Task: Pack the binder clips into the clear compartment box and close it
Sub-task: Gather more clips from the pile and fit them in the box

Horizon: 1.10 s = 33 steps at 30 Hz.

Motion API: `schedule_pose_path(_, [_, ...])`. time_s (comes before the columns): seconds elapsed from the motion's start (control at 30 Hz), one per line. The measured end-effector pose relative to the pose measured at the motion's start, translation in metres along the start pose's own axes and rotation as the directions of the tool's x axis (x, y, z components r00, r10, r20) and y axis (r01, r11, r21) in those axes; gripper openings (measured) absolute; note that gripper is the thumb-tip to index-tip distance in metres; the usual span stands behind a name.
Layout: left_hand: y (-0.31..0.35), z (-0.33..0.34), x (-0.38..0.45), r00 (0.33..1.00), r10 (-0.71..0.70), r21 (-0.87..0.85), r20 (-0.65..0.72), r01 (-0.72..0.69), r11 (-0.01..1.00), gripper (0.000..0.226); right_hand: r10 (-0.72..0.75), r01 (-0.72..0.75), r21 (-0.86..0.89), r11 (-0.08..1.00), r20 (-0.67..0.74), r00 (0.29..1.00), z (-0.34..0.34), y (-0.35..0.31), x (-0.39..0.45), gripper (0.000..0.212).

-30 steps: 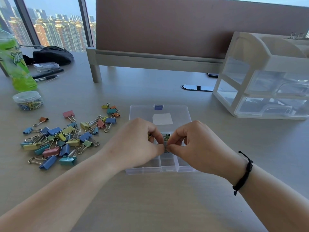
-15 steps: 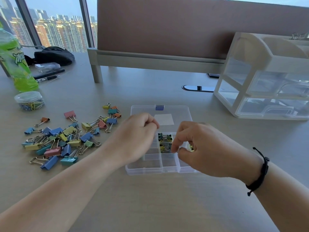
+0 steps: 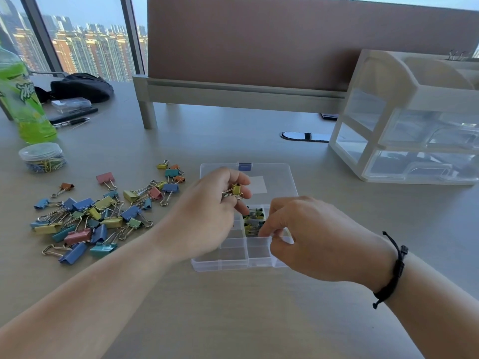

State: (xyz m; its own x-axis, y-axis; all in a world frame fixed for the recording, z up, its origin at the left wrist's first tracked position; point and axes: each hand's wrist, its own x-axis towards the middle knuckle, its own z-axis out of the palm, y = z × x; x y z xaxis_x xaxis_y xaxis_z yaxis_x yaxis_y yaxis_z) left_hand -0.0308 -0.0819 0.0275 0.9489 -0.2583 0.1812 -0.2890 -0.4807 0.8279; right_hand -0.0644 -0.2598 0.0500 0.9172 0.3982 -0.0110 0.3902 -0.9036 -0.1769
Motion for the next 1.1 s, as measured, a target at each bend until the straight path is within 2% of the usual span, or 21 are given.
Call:
schedule_pose_path(0.13, [0.001,-0.001,0.002,1.0,0.019,-0.032,-0.007,-0.019,0.999,0.03,-0.014,0.014,-0.023,1.0,0.01,1.0,0.0,0.0,0.0,0.034])
schedule_pose_path(0.3, [-0.002,-0.002,0.003,1.0,0.027,0.019,-0.012,-0.027,0.999,0.019,-0.047,0.048,-0.041,0.998,0.029,0.998,-0.001,0.001,-0.001,0.034])
schedule_pose_path(0.43, [-0.002,-0.004,0.004,1.0,0.006,-0.027,-0.007,-0.006,1.0,0.01,-0.061,0.062,-0.022,0.998,0.018,0.998,0.0,0.006,0.0,0.031])
schedule_pose_path(0.63, [0.0,-0.009,0.003,0.998,-0.002,0.044,0.063,-0.001,0.999,0.005,-0.059,0.059,-0.006,0.998,-0.038,0.998,0.003,0.012,0.002,0.026])
schedule_pose_path(0.87, [-0.001,-0.008,-0.002,0.989,0.062,0.22,0.135,-0.091,0.971,0.01,-0.068,0.071,0.038,0.997,-0.065,0.996,0.004,0.016,0.003,0.023])
schedule_pose_path(1.1, [0.006,-0.009,-0.005,0.975,0.067,0.275,0.21,-0.124,0.953,0.012,-0.044,0.054,0.131,0.99,-0.078,0.996,0.002,0.02,0.005,0.018])
